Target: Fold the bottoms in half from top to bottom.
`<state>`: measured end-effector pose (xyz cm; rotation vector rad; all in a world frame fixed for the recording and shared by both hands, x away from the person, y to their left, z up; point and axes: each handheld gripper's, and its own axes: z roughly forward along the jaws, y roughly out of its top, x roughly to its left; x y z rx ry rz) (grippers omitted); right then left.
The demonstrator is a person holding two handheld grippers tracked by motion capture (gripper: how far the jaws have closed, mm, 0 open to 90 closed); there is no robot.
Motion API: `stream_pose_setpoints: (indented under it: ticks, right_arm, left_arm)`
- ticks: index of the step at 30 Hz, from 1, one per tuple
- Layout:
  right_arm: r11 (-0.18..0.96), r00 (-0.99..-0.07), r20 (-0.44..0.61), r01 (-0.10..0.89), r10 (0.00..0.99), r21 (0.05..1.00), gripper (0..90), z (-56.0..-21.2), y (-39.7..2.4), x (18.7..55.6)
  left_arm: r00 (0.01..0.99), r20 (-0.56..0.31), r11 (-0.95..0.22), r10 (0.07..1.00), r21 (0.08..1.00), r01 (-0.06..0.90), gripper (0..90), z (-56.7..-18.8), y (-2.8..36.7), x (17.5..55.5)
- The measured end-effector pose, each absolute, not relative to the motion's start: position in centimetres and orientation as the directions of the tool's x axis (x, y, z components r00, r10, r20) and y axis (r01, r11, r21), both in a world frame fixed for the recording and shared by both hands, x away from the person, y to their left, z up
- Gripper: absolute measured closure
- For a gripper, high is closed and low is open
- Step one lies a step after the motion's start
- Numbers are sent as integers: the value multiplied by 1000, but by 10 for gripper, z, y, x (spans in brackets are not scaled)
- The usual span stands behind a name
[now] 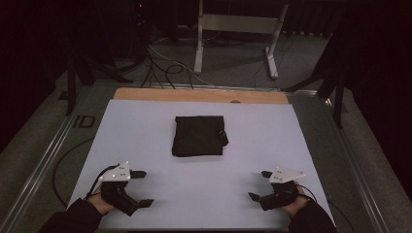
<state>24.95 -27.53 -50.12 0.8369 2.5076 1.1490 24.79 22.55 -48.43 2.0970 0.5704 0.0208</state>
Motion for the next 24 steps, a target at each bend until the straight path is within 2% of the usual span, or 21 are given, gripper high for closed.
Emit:
stream_pose_setpoints:
  ticks: [24]
  right_arm:
    - [530, -802, -7, 389, 598, 753, 90, -502, -272, 250]
  left_arm:
    - [905, -204, -450, 373, 814, 369, 0, -485, 218, 245]
